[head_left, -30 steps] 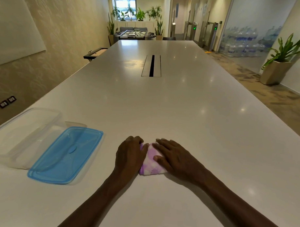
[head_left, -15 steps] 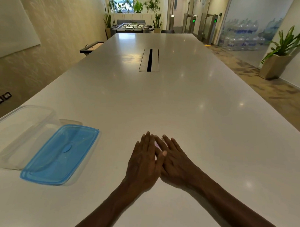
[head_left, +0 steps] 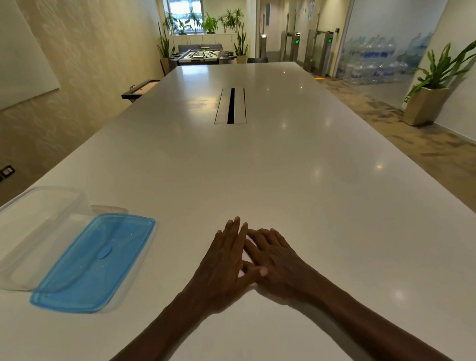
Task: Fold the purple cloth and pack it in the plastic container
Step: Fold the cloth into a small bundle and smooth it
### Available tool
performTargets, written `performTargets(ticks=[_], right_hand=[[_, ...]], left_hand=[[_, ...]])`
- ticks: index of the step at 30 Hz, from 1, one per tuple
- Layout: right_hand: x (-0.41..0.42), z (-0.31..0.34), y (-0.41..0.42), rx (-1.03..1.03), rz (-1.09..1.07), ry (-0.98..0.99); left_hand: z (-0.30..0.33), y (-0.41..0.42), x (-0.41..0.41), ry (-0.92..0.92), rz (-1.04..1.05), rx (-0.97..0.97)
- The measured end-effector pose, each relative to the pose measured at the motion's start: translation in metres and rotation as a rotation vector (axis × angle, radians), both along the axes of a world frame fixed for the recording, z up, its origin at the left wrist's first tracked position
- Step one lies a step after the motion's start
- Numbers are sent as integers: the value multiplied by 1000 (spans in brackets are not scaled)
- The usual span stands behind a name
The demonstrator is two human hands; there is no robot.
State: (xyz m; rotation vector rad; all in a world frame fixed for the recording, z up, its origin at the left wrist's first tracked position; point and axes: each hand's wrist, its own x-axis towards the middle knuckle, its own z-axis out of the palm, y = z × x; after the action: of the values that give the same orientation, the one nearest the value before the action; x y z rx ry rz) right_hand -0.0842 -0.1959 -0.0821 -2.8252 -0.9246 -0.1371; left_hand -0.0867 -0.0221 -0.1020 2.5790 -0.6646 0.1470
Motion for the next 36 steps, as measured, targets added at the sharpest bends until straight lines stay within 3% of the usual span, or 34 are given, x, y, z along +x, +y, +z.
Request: performTargets(ticks=[3, 6, 9, 14, 19, 23, 27, 32, 36], right_hand=[[-1, 5, 3, -30, -153, 35], [-5, 12, 7, -99, -368, 22], [-6, 19, 3, -32, -458, 66], [-6, 32, -10, 118, -477, 140], [14, 43, -21, 297, -460, -87], [23, 25, -13, 163, -296, 45], [24, 0, -11, 84, -243, 136], [23, -8, -10, 77, -287, 156], [21, -2, -4, -12, -300, 164]], left_hand=[[9, 20, 9, -71, -56, 82], [20, 34, 23, -89, 62, 81], [32, 41, 37, -43, 146, 44], [42, 30, 44, -44, 249, -96], [44, -11, 29, -14, 240, -348], [28, -40, 23, 35, 270, -395], [6, -41, 22, 109, 302, -304], [-7, -36, 31, 23, 253, -94], [-9, -34, 38, 9, 226, -44]])
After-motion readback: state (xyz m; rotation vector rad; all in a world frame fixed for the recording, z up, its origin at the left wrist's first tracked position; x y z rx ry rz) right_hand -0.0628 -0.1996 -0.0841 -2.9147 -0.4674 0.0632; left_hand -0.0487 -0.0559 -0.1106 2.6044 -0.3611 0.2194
